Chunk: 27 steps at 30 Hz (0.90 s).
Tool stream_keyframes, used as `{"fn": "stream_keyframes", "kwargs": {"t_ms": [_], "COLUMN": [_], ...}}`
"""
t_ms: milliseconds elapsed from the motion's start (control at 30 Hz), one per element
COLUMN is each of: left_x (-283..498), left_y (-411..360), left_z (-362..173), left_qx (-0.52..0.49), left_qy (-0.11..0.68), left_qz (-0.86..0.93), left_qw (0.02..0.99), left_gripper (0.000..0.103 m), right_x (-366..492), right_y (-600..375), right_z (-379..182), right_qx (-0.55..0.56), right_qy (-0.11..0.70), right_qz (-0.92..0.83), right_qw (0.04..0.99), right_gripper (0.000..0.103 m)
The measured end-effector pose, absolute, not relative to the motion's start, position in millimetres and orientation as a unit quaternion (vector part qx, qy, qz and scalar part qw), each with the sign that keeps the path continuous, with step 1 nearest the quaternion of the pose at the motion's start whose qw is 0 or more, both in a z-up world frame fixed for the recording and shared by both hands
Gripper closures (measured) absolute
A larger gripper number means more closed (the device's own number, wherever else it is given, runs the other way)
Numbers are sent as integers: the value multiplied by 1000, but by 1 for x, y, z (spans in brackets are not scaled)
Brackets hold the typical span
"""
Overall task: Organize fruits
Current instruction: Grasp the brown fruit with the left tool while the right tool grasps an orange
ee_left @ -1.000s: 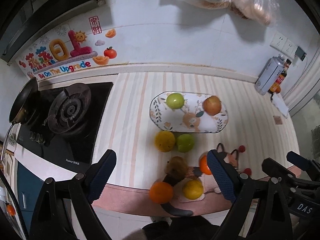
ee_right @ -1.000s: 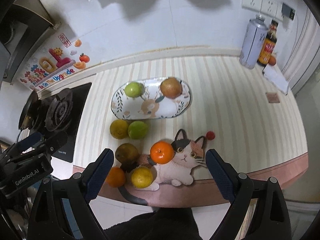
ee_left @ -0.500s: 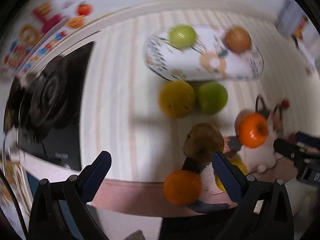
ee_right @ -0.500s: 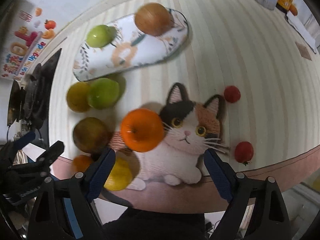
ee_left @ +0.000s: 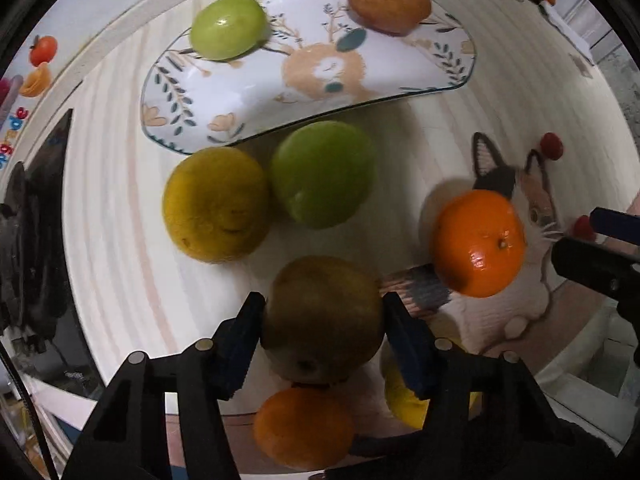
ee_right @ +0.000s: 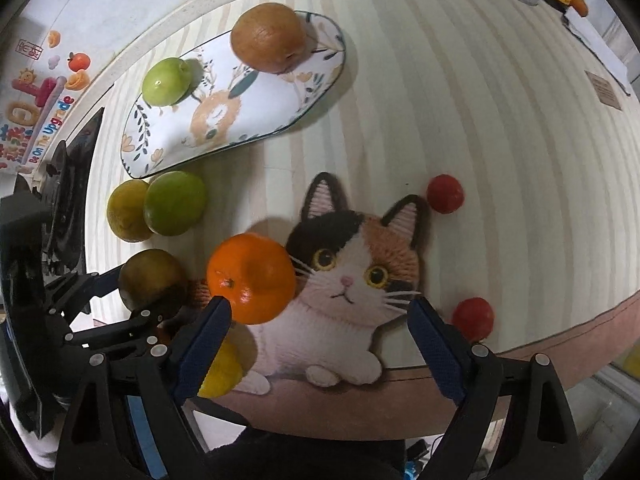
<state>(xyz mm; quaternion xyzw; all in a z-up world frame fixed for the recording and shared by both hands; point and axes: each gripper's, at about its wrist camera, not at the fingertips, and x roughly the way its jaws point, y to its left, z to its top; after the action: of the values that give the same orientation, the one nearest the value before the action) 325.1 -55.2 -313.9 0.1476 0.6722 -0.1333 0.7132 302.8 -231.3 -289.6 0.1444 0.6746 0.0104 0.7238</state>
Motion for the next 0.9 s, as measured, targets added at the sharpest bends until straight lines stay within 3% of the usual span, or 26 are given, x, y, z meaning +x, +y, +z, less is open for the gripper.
{"fn": "stream_keyframes", "kwargs": {"t_ms": [200, 367, 900], "left_x": [329, 331, 350], "left_y": [-4, 24, 7], "left_z": [-312, -313, -316], "left_qx": [83, 33, 63], "left_qy": [683, 689, 683], "left_qz": [-72, -48, -54], "left_qw": [722, 722, 725], "left_gripper": [46, 46, 47], "right_x": [315, 324, 315], "right_y": [-206, -188, -166], "right_z": [-303, -330, -331], "right_qx": [153, 177, 124], "right_qy": [679, 694, 704], "right_qz": [39, 58, 63], "right_qw": [717, 695, 697], "right_gripper": [19, 39, 39]}}
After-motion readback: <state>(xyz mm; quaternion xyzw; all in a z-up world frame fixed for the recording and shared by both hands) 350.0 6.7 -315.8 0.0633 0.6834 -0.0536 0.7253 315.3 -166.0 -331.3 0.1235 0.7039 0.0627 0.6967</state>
